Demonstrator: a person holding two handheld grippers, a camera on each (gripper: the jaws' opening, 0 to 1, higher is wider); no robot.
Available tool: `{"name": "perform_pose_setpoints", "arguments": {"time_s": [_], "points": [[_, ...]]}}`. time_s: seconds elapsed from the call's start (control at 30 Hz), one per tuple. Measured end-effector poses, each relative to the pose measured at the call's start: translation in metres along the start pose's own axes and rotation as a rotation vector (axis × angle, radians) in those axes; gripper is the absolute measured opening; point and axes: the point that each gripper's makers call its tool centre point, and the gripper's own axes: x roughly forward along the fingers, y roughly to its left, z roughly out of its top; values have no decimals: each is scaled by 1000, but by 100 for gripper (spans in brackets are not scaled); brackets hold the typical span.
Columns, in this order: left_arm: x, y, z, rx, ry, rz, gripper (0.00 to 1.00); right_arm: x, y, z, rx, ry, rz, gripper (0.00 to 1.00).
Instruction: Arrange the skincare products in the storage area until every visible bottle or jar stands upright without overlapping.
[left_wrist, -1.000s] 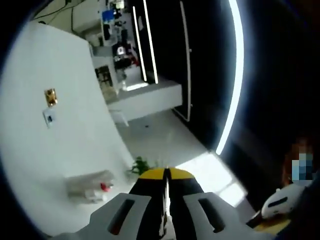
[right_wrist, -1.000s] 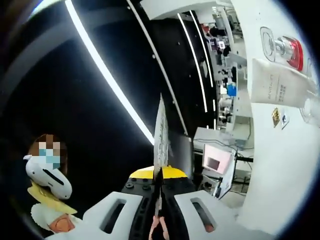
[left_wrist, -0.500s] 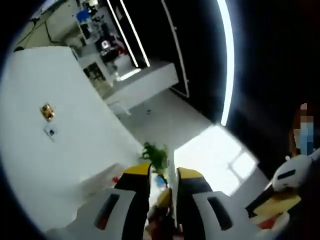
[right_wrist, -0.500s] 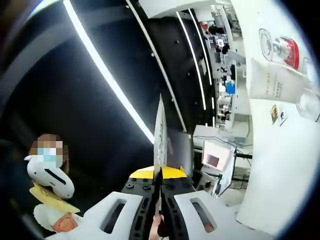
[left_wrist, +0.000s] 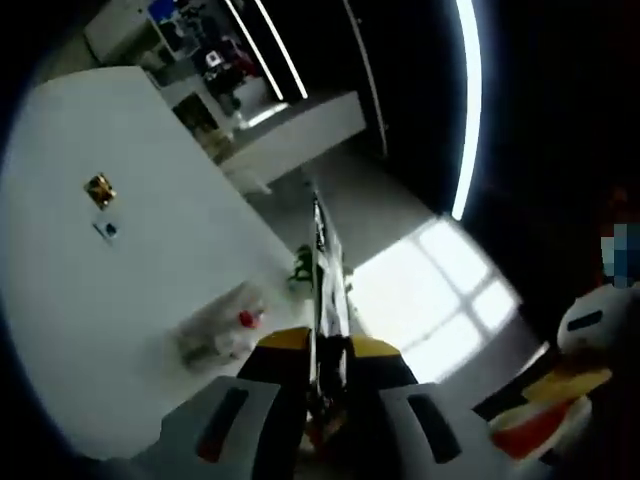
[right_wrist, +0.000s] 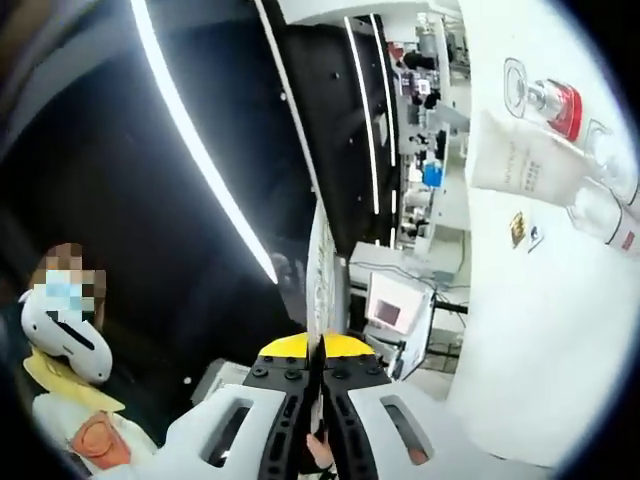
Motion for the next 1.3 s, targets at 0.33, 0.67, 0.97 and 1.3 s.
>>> {"name": "perform_pose_setpoints", "arguments": {"time_s": [0.33, 0.67, 0.97, 1.3], "points": [[-6, 44, -16, 29, 79, 192, 4, -11, -41, -11, -260, 146, -225, 4], [-11, 65, -13, 32, 111, 230, 3, -15, -53, -16, -408, 240, -265, 8], [-7, 79, -13, 80, 142, 269, 2, -25, -65, -19, -537, 329, -306, 20], [0, 99, -18, 69, 166, 300, 2, -38, -70, -26, -682, 470, -318, 49]]}}
